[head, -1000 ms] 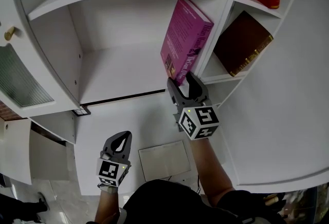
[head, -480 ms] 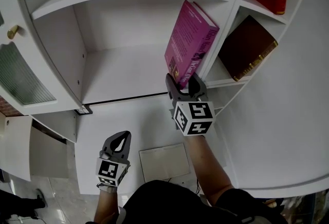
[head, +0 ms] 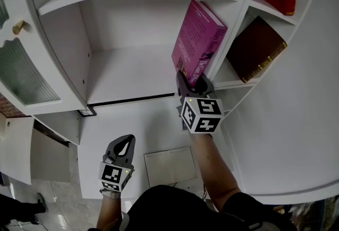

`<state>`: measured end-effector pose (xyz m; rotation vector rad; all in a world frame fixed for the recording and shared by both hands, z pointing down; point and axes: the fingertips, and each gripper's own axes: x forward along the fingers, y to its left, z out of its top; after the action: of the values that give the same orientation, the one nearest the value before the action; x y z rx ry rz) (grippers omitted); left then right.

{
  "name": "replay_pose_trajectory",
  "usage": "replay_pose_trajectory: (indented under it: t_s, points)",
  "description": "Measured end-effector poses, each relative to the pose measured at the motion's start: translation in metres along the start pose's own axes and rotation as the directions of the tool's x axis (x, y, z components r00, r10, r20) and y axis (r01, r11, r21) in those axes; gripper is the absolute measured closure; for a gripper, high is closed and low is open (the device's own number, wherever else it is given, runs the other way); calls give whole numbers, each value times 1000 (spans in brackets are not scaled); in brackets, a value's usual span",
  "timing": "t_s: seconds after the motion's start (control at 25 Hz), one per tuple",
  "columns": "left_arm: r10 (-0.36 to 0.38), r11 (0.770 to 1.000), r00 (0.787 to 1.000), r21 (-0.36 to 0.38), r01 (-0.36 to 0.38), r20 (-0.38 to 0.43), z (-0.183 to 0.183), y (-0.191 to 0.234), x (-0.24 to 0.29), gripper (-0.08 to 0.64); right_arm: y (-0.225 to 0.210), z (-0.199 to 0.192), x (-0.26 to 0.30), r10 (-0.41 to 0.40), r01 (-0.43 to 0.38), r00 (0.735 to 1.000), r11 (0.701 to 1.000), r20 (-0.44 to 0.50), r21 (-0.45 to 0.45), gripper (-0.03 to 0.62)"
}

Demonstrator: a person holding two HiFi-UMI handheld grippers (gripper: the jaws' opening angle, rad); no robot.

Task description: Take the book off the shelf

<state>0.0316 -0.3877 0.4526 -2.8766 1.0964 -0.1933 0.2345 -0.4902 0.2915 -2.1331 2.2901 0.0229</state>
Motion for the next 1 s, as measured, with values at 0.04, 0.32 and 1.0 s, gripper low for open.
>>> replay_pose_trajectory:
  t_s: [0.04,0.32,1.0]
  points:
    - [2,1000,1000,-2,-2,0,0,0,-1,552,-1,0,0,0,0,1000,1000,2,1,413]
    - [12,1000,1000,-7,-12,7,-1,4,-12,552,4,-1,-6,16,-16,1000,1000,7,-18,447]
    - [-5,1000,999,-10,6,40,-2,-1,-57,552,40,2,-48,31,-30,999,999,10,-34,453]
